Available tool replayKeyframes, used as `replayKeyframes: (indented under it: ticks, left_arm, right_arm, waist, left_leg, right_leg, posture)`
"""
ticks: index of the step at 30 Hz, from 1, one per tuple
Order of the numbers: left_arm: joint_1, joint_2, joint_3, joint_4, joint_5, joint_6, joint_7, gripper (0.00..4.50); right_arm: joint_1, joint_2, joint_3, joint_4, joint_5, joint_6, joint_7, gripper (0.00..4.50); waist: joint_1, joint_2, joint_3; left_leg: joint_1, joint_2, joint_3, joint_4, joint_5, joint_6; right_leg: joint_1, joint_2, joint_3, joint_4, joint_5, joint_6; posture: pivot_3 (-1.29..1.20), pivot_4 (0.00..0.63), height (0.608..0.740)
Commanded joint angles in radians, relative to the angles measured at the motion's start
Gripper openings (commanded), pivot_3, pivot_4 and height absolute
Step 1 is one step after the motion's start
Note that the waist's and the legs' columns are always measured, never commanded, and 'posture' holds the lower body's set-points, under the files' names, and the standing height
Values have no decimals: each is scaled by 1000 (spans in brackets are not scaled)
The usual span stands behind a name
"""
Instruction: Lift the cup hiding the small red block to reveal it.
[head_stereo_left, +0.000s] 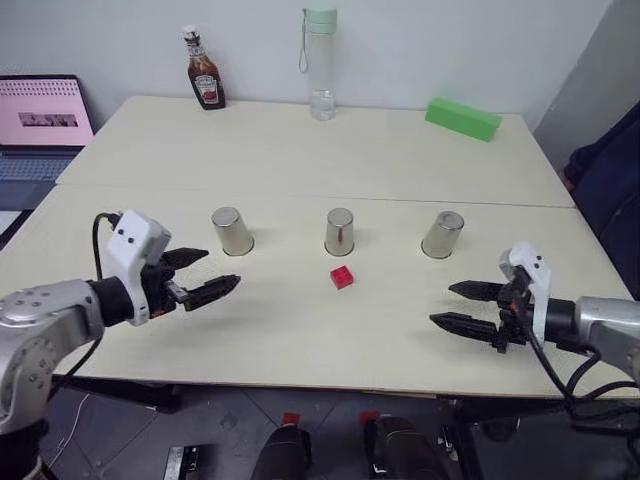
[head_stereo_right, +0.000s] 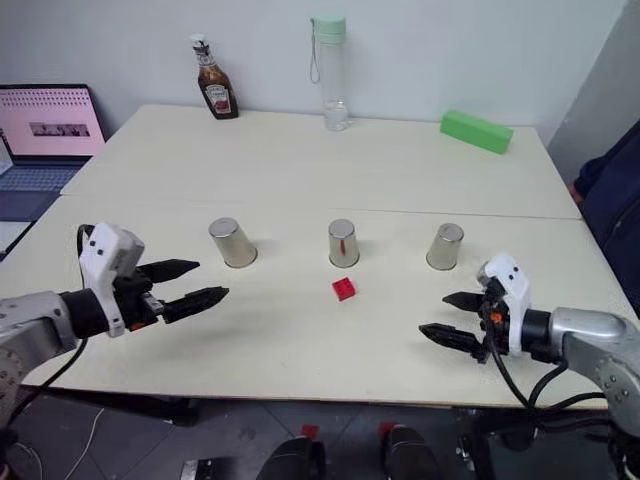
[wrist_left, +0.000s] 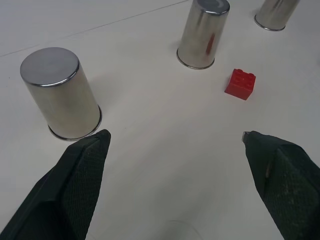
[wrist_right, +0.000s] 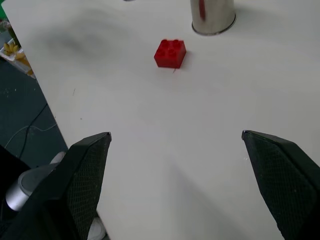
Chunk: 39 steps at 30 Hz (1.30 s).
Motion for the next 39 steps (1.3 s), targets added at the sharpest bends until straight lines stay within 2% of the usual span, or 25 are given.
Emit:
replayKeyframes:
  ticks: [1, 6, 13, 39]
  left_arm:
    - [-19, 21, 11, -10, -35, 5, -14, 4500]
    - [-64, 37, -10, 6, -70, 31, -22, 4500]
    - [-78, 49, -63, 20, -48, -2, -32, 4500]
    - [-114, 49, -110, 82, -47, -15, -35, 4500]
  right_arm:
    - [-14, -7, -2, -21, 57, 7, 5, 4446]
    - [-35, -11, 3, -11, 79, 12, -16, 4446]
    - [-47, -13, -1, -17, 101, 15, -47, 4446]
    - [-46, -12, 8, -13, 136, -10, -114, 4446]
  waist:
    - [0, 0, 0]
    - [0, 0, 0]
    - [0, 0, 0]
    - [0, 0, 0]
  left_leg:
    - [0, 0, 0, 0, 0, 0]
    - [0, 0, 0, 1, 0, 0]
    - [1, 0, 1, 1, 0, 0]
    - [1, 0, 1, 2, 0, 0]
  right_leg:
    - [0, 0, 0, 0, 0, 0]
    - [0, -1, 0, 1, 0, 1]
    - [1, 0, 1, 1, 1, 1]
    - [1, 0, 1, 2, 1, 2]
  posture:
    - [0, 150, 740]
    - [0, 150, 740]
    - [0, 150, 740]
    - [0, 150, 740]
